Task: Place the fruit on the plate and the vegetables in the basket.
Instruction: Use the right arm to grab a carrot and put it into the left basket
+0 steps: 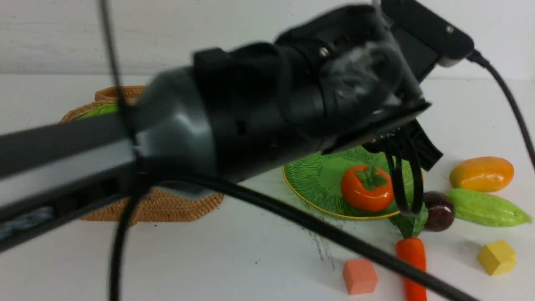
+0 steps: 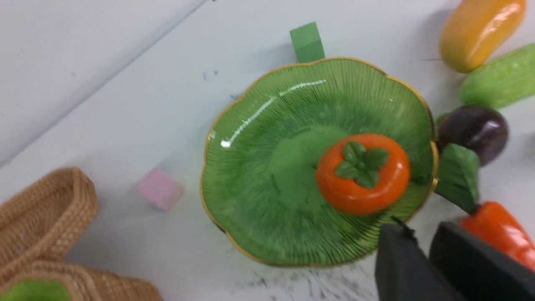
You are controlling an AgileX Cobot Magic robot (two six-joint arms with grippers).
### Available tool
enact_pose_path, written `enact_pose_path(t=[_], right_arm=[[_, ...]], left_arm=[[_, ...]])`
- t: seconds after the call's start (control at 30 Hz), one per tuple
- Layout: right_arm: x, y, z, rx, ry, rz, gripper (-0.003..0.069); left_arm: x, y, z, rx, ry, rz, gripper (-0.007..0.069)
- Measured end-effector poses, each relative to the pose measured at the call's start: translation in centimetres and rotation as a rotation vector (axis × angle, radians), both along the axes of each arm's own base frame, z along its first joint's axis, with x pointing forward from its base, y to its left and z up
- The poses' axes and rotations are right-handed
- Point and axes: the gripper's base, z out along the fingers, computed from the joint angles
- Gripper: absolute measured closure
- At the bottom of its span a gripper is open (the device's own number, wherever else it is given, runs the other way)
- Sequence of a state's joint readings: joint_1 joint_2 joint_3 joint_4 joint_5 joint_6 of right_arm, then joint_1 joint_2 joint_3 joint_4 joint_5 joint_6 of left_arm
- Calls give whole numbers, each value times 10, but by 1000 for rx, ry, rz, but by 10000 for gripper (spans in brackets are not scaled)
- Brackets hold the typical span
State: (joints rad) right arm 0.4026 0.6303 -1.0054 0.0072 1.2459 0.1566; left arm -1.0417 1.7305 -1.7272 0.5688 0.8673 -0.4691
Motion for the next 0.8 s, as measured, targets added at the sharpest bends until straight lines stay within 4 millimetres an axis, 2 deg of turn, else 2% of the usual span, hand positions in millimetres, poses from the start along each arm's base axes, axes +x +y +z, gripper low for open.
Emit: enact_pose_path(t=[0.03,0.1,0.2,0.3,0.33,0.37,0.43,0.47,0.53,0.67,0.73,0.8], right_arm=[[8,4,-2,-8,36,3,601],[21,11,-7,-17,94,10,600],[39,20,-15,-35,173,14,598],[55,28,-24,-51,244,17,594],[62,31,-28,-58,271,18,589],[64,32,-30,-62,279,18,589],[79,40,-39,-69,327,19,579],[80,40,-40,-68,330,19,578],[94,48,-49,-58,370,17,561],[115,59,-66,-53,439,-8,519],[127,64,-77,-61,478,-26,482],[143,70,-95,-78,525,-39,414]], left_arm=[[-9,9,10,-23,37,11,607],[-23,25,26,-65,97,21,638],[-46,55,41,-104,155,9,638],[-71,90,45,-146,193,-4,638],[-82,106,43,-170,211,-7,638],[-84,108,43,-177,213,-8,638],[-108,142,31,-253,241,-26,638],[-110,144,30,-260,242,-28,638],[-128,169,13,-338,241,-58,638],[-142,190,-3,-417,217,-90,638],[-149,200,-8,-455,198,-102,638],[-155,211,-7,-488,178,-112,638]])
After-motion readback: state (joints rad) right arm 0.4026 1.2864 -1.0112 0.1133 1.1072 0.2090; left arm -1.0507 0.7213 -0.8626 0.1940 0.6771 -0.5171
